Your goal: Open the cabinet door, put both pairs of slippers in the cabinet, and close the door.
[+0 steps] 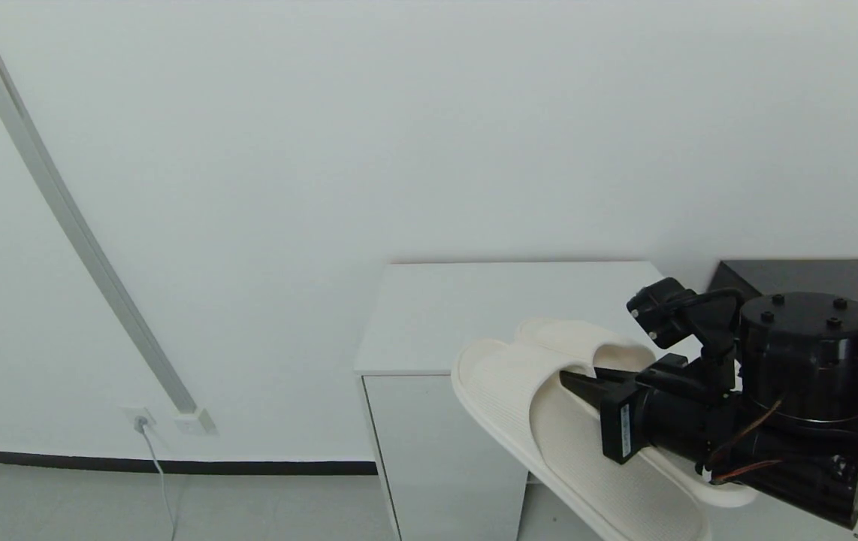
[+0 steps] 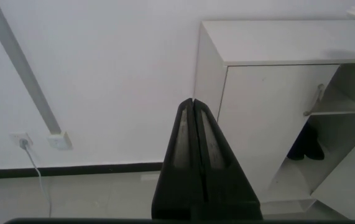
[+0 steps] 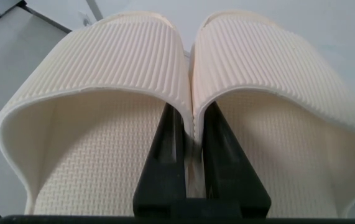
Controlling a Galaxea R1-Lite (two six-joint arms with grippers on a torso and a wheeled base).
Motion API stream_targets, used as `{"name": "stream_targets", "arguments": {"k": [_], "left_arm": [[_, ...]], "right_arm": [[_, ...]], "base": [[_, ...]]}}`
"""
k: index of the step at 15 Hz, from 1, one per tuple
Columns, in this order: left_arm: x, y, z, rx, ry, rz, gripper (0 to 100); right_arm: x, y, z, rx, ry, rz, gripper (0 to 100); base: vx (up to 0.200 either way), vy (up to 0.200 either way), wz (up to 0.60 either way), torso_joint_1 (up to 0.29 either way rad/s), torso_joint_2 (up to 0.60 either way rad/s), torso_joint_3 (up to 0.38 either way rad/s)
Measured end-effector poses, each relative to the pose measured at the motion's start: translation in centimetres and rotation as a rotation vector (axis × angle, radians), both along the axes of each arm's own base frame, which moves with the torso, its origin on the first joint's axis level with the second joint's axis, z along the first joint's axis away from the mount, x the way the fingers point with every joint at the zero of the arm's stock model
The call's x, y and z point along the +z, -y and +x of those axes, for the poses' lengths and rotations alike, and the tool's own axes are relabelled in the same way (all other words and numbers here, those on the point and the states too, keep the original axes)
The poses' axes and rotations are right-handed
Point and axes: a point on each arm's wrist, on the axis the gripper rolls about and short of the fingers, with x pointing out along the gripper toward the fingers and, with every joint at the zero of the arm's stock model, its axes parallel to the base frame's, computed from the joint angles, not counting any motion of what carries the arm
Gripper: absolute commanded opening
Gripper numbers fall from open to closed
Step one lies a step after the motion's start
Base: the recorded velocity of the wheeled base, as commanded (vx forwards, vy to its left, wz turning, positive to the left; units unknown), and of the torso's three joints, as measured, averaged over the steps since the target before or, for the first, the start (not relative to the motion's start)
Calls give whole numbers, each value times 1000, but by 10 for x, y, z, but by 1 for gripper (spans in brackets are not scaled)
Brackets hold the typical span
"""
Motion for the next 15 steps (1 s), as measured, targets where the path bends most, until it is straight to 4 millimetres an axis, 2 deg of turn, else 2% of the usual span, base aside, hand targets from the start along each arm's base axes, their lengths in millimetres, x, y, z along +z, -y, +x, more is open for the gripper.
{"name": "stream_targets", "arguments": {"k": [10, 15], "left_arm": [[0, 0, 0, -2, -1, 3, 0], [0, 0, 0, -2, -1, 2, 0]], "right_arm": [[-5, -2, 1, 2, -5, -11, 0], [-8, -4, -2, 18, -8, -21, 0]], "base": [[0, -200, 0, 3, 2, 3], [0, 0, 0, 0, 0, 0]]}}
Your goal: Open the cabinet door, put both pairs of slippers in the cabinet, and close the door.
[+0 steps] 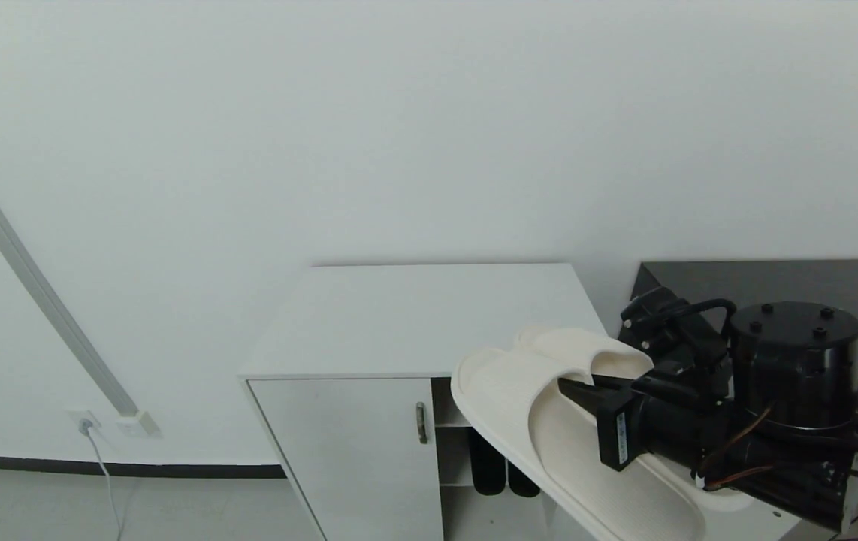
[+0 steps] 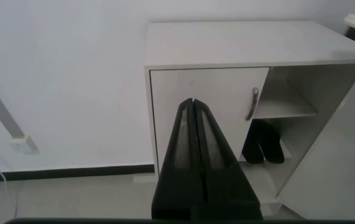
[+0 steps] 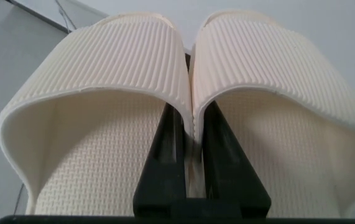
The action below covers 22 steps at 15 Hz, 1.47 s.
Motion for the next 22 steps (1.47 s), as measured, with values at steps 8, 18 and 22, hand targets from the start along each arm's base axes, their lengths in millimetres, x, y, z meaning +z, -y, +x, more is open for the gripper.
{"name": "stream_targets", "arguments": {"k": [8, 18, 22], "left_arm": [[0, 0, 0, 2, 1, 0, 0], [0, 0, 0, 0, 0, -1, 0], [0, 0, 0, 0, 1, -1, 0]], "right_arm": [[-2, 0, -1, 5, 1, -14, 0], [-5, 0, -2, 14, 1, -18, 0], [-6, 0, -2, 10, -2, -20, 0]], "base": [[0, 0, 0, 0, 0, 0], [-100, 0, 0, 2, 3, 0], [0, 0, 0, 0, 0, 0]]}}
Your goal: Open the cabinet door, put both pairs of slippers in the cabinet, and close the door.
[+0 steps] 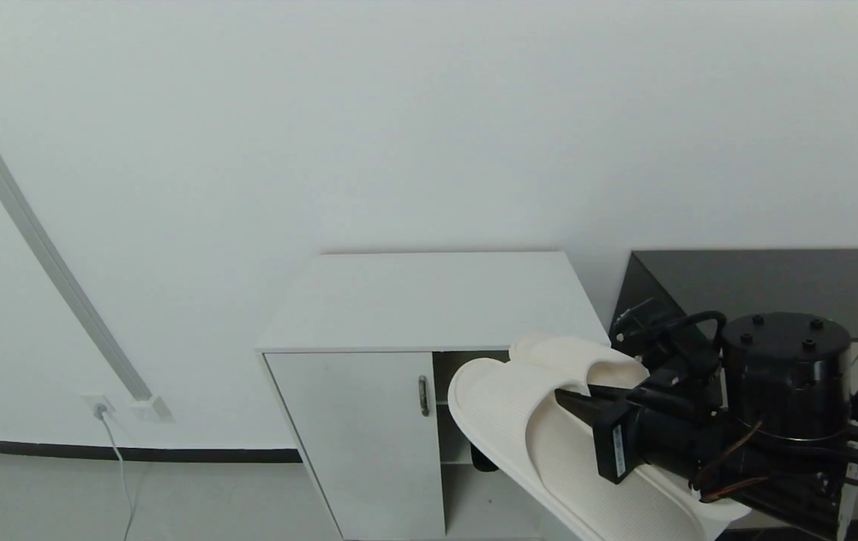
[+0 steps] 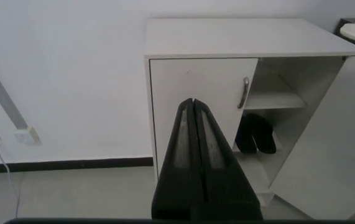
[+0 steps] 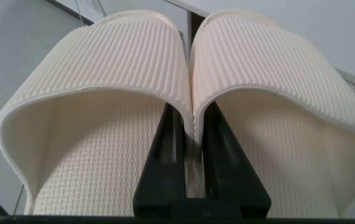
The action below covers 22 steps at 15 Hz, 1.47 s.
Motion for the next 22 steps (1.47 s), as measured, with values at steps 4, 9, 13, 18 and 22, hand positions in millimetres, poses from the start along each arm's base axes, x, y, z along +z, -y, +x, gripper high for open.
{"name": "stream_targets", "arguments": {"k": [4, 9, 13, 18, 22], "left_arm": [[0, 0, 0, 0, -1, 0, 0], [0, 0, 0, 0, 0, 0, 0], [0, 0, 0, 0, 0, 0, 0], [0, 0, 0, 0, 0, -1, 0], [0, 0, 0, 0, -1, -2, 0]], "right_arm": [[-2, 0, -1, 5, 5, -7, 0], [-4, 0, -1, 10, 21, -12, 0], [-6, 0, -1, 10, 17, -15, 0], [-6, 0, -1, 10, 29, -4, 0], [-8, 0, -1, 10, 26, -7, 0]], "base": [[0, 0, 0, 0, 0, 0], [0, 0, 0, -94, 209, 111], [0, 0, 0, -161, 357, 199], [0, 0, 0, -173, 413, 225], [0, 0, 0, -233, 548, 317]]}}
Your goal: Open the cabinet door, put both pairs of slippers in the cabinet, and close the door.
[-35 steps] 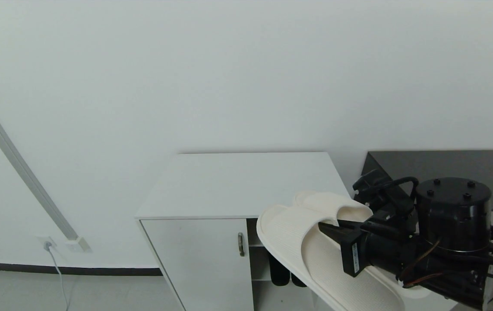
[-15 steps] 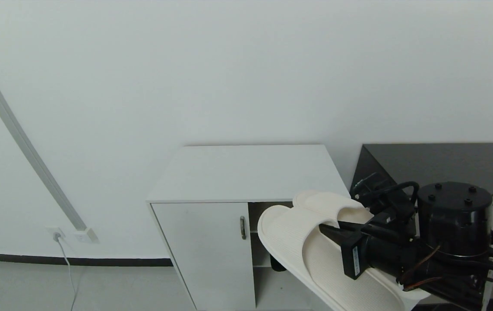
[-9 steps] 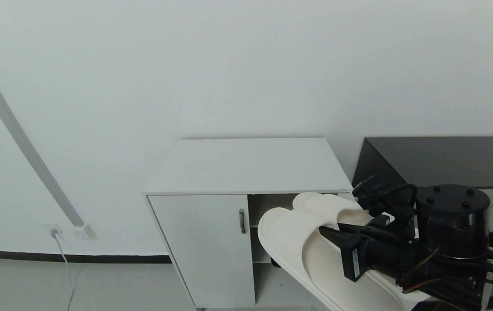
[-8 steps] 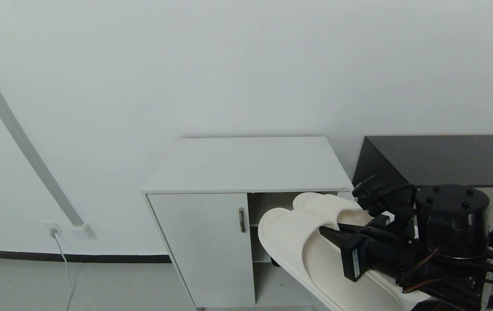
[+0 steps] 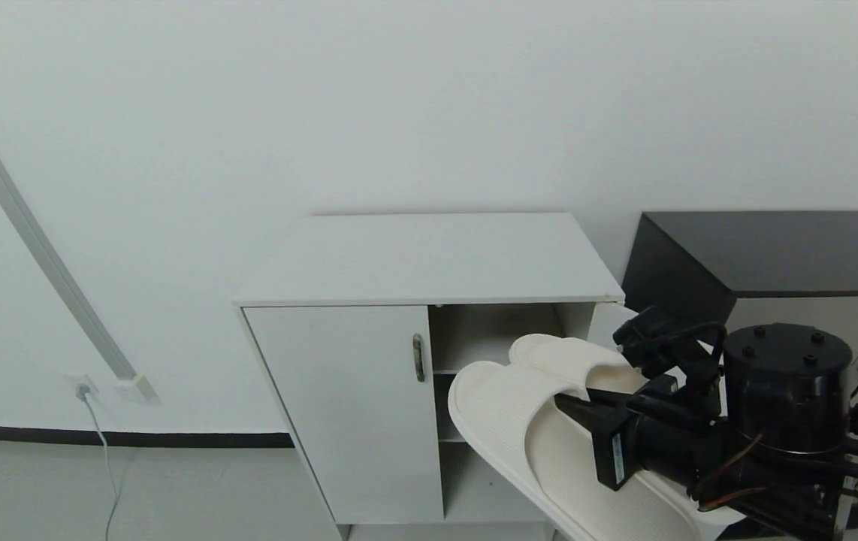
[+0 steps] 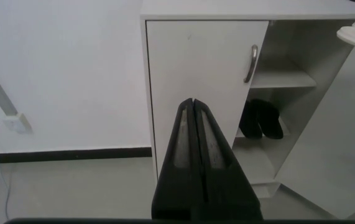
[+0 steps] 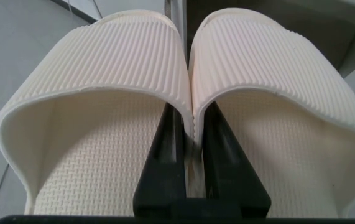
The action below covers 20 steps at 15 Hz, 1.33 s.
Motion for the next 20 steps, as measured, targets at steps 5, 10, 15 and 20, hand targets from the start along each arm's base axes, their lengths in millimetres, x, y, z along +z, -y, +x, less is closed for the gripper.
{"name": "stream_targets", "arguments": {"k": [5, 10, 15, 20], "left_arm": [[0, 0, 0, 0, 0, 0, 0], [0, 0, 0, 0, 0, 0, 0], [0, 0, 0, 0, 0, 0, 0], [0, 0, 0, -1, 0, 0, 0]], "right_arm": [[-1, 0, 0, 0, -3, -3, 0], [-3, -1, 0, 1, -8, -8, 0], [-5, 0, 0, 2, -10, -9, 0], [-6, 0, 0, 0, -4, -4, 0]], "base": [[0, 0, 0, -212, 536, 322], [0, 0, 0, -183, 504, 320], [0, 0, 0, -149, 475, 329], [0, 0, 0, -108, 455, 350]]}}
